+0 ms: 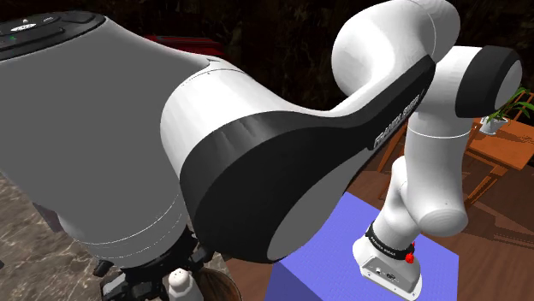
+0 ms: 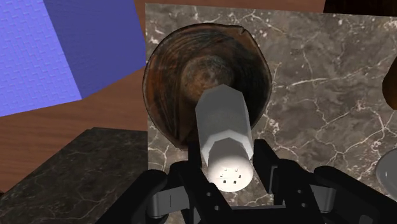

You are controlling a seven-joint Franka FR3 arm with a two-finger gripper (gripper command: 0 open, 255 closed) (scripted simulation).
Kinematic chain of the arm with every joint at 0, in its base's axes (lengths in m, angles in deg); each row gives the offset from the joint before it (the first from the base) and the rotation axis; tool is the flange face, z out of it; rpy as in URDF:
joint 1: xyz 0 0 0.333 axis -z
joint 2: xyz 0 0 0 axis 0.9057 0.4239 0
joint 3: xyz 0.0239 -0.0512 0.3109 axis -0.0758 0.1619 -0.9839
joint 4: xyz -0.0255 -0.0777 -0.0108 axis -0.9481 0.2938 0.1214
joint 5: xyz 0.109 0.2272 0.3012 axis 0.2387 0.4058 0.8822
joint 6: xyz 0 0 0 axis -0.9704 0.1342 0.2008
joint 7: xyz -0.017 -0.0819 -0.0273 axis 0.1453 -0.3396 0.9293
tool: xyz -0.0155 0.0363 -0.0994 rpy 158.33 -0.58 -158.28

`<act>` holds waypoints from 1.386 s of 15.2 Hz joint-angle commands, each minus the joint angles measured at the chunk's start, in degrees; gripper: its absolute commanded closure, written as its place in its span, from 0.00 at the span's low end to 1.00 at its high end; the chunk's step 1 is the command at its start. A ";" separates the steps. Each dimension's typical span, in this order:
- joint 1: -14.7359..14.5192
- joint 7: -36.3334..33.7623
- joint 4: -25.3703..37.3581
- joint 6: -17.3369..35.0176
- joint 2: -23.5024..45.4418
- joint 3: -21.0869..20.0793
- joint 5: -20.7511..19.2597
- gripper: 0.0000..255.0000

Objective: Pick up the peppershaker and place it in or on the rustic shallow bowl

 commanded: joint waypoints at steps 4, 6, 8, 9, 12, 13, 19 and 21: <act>0.31 -0.60 -3.61 3.80 0.33 0.22 -0.42 1.00; 0.31 -0.60 -3.61 3.80 0.33 0.22 -0.41 1.00; 0.31 -0.60 -3.61 3.80 0.33 0.22 -0.42 1.00; 0.31 -0.60 -3.61 3.80 0.33 0.22 -0.42 1.00; 0.31 -0.60 -3.61 3.80 0.33 0.22 -0.42 1.00; 0.31 -0.60 -3.60 3.80 0.33 0.22 -0.42 0.00; -0.01 -0.46 -1.67 1.89 0.33 0.10 -0.30 0.00; -0.86 -0.29 2.59 -2.06 0.65 -0.06 -0.30 0.00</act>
